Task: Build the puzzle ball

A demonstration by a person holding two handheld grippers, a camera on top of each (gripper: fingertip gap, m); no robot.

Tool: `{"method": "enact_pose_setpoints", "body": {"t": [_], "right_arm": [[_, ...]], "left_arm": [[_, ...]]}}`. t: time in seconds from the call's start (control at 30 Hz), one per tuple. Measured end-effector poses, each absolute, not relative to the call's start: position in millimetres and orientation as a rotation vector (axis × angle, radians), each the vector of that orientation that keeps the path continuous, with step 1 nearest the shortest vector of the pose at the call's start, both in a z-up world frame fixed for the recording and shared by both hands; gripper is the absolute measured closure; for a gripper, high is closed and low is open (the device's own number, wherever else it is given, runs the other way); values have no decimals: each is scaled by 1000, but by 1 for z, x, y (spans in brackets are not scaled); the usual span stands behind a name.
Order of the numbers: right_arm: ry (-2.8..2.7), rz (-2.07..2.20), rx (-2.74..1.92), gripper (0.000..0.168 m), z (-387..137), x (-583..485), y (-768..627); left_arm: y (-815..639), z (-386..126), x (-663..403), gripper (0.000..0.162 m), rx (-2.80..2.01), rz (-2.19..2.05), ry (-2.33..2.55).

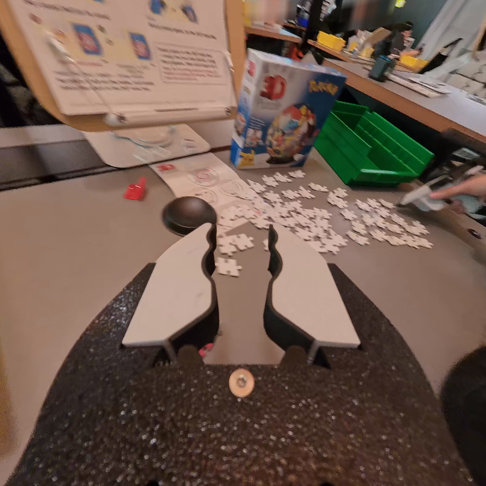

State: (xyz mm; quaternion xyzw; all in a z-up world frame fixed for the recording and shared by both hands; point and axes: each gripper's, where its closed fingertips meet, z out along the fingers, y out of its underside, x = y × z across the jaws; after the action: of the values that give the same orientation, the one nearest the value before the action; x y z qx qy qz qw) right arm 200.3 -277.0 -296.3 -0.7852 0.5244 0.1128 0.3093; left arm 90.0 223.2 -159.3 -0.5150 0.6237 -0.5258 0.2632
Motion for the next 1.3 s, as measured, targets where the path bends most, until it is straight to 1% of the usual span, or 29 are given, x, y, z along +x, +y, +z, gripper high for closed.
{"method": "enact_pose_setpoints", "body": {"t": [0.07, 0.17, 0.23, 0.3, 0.43, 0.57, 0.67, 0.7, 0.77, 0.83, 0.93, 1.0, 1.13, 1.2, 1.3], "right_arm": [[1383, 185, -2090, 129, -289, 201, -283], [1324, 34, -2076, 127, -270, 196, -278], [1214, -81, -2068, 127, -254, 189, -263], [1091, -218, -2065, 125, -240, 181, -247], [923, -346, -2069, 125, -229, 161, -208], [800, -359, -2076, 128, -226, 145, -174], [744, -335, -2068, 128, -223, 137, -155], [724, -318, -2055, 128, -221, 134, -149], [697, -300, -2034, 129, -217, 132, -141], [676, -292, -2042, 130, -216, 132, -136], [623, -304, -2064, 130, -215, 130, -129], [582, -291, -2079, 130, -215, 127, -125], [531, -277, -2139, 129, -222, 124, -120], [530, -269, -2166, 129, -227, 126, -118], [512, -250, -2178, 129, -230, 126, -111]], "left_arm": [[264, -147, 89, 121, -1411, -1297, 1630], [352, -131, 80, 116, -1454, -943, 1583], [410, -126, 72, 113, -1443, -677, 1652], [457, -131, 69, 112, -1419, -447, 1811], [526, -160, 89, 109, -1268, -122, 2147], [558, -204, 109, 107, -1131, -41, 2477], [580, -237, 120, 99, -1090, 69, 2642], [587, -247, 122, 94, -1100, 129, 2686], [600, -262, 130, 90, -1082, 253, 2745], [608, -274, 143, 78, -971, 340, 2777], [608, -291, 155, 82, -846, 419, 2852], [617, -300, 156, 83, -749, 547, 2886], [632, -308, 152, 99, -548, 774, 2952], [632, -309, 152, 101, -508, 793, 2985], [635, -310, 151, 98, -456, 832, 3013]]}}
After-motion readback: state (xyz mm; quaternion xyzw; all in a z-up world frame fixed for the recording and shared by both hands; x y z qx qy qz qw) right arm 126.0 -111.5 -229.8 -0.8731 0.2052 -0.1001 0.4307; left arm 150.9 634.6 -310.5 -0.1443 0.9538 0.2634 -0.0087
